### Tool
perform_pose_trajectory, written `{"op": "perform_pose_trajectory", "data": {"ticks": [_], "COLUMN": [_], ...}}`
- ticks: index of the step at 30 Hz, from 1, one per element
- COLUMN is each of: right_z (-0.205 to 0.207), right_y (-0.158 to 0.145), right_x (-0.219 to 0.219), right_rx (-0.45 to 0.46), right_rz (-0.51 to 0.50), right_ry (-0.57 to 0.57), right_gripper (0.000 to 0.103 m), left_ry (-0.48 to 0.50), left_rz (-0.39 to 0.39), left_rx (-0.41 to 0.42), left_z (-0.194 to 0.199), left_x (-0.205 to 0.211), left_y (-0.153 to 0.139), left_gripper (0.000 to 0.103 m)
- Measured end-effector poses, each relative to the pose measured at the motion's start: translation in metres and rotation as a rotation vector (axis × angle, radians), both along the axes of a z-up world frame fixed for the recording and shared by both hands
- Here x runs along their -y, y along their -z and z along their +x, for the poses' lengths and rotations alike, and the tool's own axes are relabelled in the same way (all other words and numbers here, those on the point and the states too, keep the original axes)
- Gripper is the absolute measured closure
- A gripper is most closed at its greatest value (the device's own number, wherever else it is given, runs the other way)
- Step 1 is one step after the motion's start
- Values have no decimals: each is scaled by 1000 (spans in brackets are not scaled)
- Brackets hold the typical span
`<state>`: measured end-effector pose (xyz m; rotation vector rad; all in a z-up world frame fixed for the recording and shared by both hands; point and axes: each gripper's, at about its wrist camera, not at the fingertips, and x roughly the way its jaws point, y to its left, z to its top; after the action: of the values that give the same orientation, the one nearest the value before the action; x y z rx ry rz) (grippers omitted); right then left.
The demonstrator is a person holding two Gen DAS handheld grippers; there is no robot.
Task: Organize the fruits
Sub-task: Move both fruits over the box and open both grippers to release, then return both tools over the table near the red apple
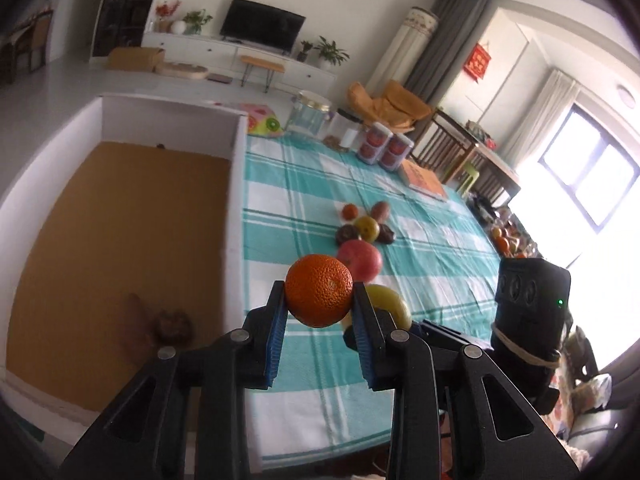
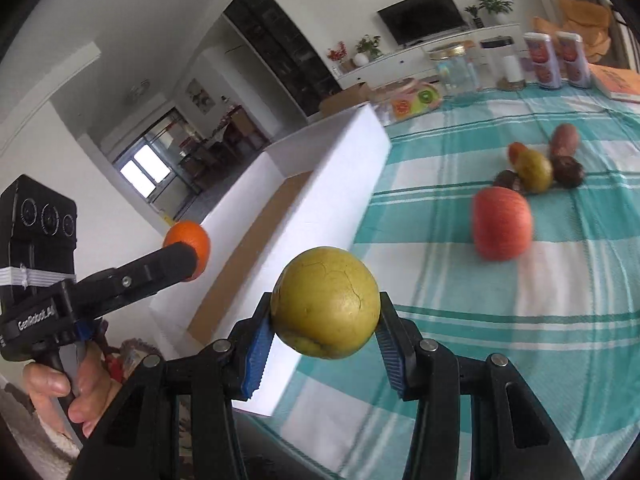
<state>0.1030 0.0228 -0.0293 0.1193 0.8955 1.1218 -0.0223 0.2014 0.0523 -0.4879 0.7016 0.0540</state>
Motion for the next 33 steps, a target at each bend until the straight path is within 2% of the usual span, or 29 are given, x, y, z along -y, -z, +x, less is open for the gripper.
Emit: {"op": "perform_pose_trajectory", "data": {"ticks": [2,6,9,12,13,14,15,16,17,18,22,26,29,33], "right_z": [-17,-57,-74,-81,-81,-81,-79,-77,-74,-71,-46,-13,19,74], "right_y": [-10,-6,9,23,25,26,25,22,18,13,-1,-1,17,55], "right_x": [-42,-113,-148,-171,-175,-176,-175,-171,-164,-154,-101,-23,38,118], "right_rx": [10,49,84,111,120,123,122,125,136,153,223,314,366,299], "right_rz": [-24,-111,-187,-252,-266,-269,-259,-240,-221,-208,-160,-149,-237,-390], "right_ry": [-106,-276,-330,-338,-330,-319,-310,-295,-270,-240,-90,145,346,566], "right_gripper": [55,55,55,54,53,45,39,27,21,20,16,8,5,5], "left_ry": [-123,-348,-444,-497,-515,-527,-536,-548,-558,-560,-511,-394,-245,-16], "left_rz": [46,93,99,109,114,115,118,127,141,155,192,216,221,210], "left_rx": [-22,-142,-229,-281,-288,-286,-278,-264,-250,-238,-171,-71,-14,-1], "left_z": [-10,-32,-45,-53,-54,-55,-55,-53,-52,-48,-31,-10,8,39], "left_x": [-37,-103,-131,-138,-138,-138,-135,-132,-129,-126,-104,-59,-13,52], "left_y": [4,37,63,80,82,83,84,83,81,78,65,46,34,32], "left_gripper": [71,71,71,68,59,51,34,26,25,25,25,25,21,21]}}
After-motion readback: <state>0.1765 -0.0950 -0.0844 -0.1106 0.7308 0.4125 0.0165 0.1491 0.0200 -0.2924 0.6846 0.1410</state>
